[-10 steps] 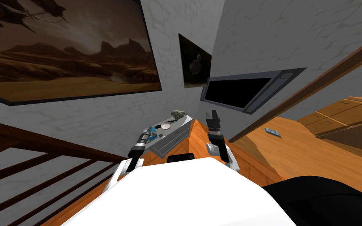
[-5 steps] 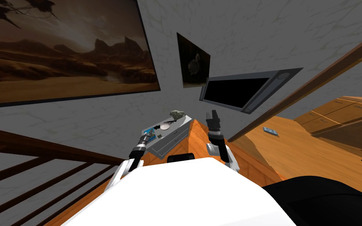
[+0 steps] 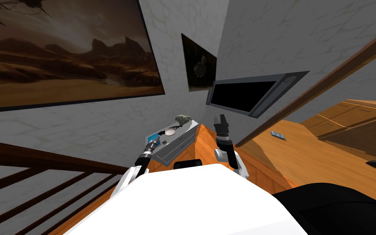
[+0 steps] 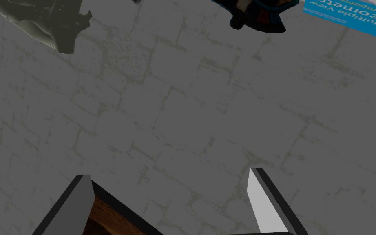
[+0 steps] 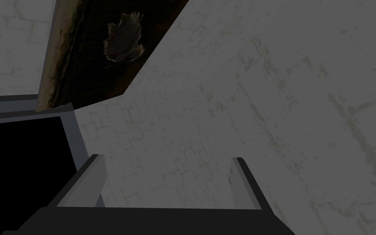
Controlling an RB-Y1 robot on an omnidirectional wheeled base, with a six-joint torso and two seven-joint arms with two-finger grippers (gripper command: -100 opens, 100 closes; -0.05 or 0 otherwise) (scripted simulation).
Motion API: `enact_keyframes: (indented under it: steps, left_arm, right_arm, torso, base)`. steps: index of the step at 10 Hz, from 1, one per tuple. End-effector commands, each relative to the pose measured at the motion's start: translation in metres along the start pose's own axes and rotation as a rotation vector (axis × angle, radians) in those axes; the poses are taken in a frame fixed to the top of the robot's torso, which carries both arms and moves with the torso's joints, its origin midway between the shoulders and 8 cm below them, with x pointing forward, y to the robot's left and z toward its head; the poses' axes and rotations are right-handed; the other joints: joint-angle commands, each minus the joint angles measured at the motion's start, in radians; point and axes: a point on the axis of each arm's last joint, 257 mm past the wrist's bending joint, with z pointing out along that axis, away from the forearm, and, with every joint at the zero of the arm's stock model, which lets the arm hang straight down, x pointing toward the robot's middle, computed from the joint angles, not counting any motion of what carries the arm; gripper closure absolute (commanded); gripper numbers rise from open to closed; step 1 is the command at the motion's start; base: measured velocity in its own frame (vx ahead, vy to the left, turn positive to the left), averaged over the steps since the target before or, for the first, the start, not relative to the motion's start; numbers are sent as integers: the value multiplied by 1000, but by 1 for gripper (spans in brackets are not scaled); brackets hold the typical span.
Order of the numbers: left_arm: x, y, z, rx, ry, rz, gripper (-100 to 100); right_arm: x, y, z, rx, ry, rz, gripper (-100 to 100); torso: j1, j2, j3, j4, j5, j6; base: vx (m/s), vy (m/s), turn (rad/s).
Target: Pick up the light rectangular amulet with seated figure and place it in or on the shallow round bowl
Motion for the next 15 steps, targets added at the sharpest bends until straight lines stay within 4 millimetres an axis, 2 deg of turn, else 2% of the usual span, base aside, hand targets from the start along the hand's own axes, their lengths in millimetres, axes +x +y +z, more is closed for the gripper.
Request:
enact_keyframes:
  steps: [1, 3, 6, 7, 8, 10, 11, 13, 14, 15]
  left_arm:
    - [8, 9, -3, -16, 20, 31, -100]
    - [31, 29, -8, -61, 73, 87, -100]
    - [44, 39, -11, -82, 109, 145, -100]
    - [56, 49, -15, -103, 138, 174, -100]
    - [57, 49, -15, -103, 140, 181, -100]
    - [80, 67, -24, -144, 196, 230, -100]
    - [81, 67, -24, -142, 202, 249, -100]
    - [103, 80, -32, -177, 253, 286, -100]
    - [104, 81, -33, -176, 258, 300, -100]
    - [115, 84, -37, -190, 281, 316, -100]
  right_arm:
    - [0, 0, 0, 0, 0, 0, 0]
    - [0, 0, 0, 0, 0, 0, 0]
    - [0, 0, 0, 0, 0, 0, 0]
    - [0, 0, 0, 0, 0, 0, 0]
    - [0, 0, 0, 0, 0, 0, 0]
    - [0, 0, 0, 0, 0, 0, 0]
    - [0, 0, 0, 0, 0, 0, 0]
    - [0, 0, 0, 0, 0, 0, 0]
    - [0, 0, 0, 0, 0, 0, 0]
    - [0, 0, 0, 0, 0, 0, 0]
  torso:
    - [0, 0, 0, 0, 0, 0]
    - [0, 0, 0, 0, 0, 0]
    - [1, 0, 0, 0, 0, 0]
    - [1, 0, 0, 0, 0, 0]
    - [1, 0, 0, 0, 0, 0]
    - [1, 0, 0, 0, 0, 0]
    - [1, -1, -1, 0, 0, 0]
    - [1, -1, 0, 0, 0, 0]
    - [1, -1, -1, 0, 0, 0]
    - [1, -1, -1, 0, 0, 0]
  base:
    - [9, -16, -15]
    - [19, -19, -41]
    - [16, -11, -21]
    - [19, -10, -38]
    - [16, -8, -13]
    - [28, -10, -40]
    - [27, -5, -17]
    - [31, -4, -41]
    - [28, -1, -12]
    - [28, 1, -28]
